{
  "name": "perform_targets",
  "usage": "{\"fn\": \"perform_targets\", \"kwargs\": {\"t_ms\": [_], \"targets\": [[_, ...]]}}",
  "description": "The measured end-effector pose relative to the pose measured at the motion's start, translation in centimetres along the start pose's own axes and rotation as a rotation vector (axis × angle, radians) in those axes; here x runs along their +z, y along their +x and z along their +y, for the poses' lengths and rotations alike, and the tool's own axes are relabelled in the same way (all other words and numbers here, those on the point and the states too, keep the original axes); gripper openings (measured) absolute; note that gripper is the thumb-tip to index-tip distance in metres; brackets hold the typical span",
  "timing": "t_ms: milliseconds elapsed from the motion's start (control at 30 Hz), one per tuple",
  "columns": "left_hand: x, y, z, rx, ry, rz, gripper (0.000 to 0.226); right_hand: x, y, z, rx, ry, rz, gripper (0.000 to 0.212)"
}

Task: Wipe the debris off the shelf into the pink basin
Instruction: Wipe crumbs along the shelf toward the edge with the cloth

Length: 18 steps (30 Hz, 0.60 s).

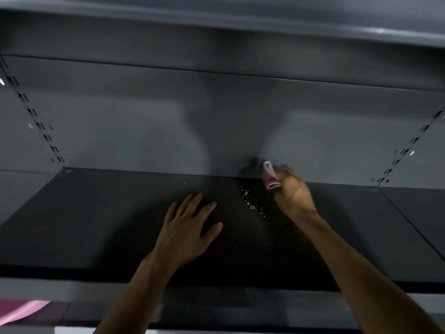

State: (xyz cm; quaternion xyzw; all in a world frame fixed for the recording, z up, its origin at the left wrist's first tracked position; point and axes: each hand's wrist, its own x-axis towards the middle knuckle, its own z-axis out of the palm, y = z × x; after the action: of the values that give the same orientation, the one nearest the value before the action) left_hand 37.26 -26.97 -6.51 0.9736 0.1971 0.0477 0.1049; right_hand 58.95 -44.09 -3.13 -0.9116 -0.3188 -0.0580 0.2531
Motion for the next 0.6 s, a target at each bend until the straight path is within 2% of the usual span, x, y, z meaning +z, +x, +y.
{"fn": "perform_targets", "kwargs": {"t_ms": [67, 133, 200, 300, 400, 467, 533, 600], "targets": [[0.0, 0.1, 0.1, -0.002, 0.01, -0.009, 0.072, -1.6, 0.6, 2.9, 0.085, -0.038, 0.041, 0.023], [0.2, 0.1, 0.5, -0.014, 0.001, 0.002, 0.069, -2.3, 0.8, 5.2, 0.165, -0.092, 0.073, 0.036], [0.3, 0.3, 0.8, -0.024, -0.004, 0.019, 0.068, -1.9, 0.7, 5.7, 0.196, -0.118, 0.086, 0.039], [0.3, 0.5, 1.1, -0.029, -0.007, 0.017, 0.068, 0.0, 0.8, 3.5, 0.19, -0.053, 0.095, 0.035], [0.4, 0.6, 1.0, -0.028, -0.016, 0.012, 0.07, 2.4, 1.2, -0.5, 0.038, -0.063, 0.122, 0.017], [0.4, 0.5, 0.9, -0.031, -0.023, 0.033, 0.068, 3.9, 1.6, -3.0, -0.049, -0.056, 0.038, 0.025], [0.3, 0.4, 0.8, -0.029, -0.034, 0.033, 0.067, 4.5, 2.2, -5.0, -0.07, -0.003, -0.131, 0.037], [0.2, 0.3, 0.7, -0.017, -0.047, 0.034, 0.072, 4.4, 2.6, -5.8, -0.093, 0.045, -0.22, 0.036]]}}
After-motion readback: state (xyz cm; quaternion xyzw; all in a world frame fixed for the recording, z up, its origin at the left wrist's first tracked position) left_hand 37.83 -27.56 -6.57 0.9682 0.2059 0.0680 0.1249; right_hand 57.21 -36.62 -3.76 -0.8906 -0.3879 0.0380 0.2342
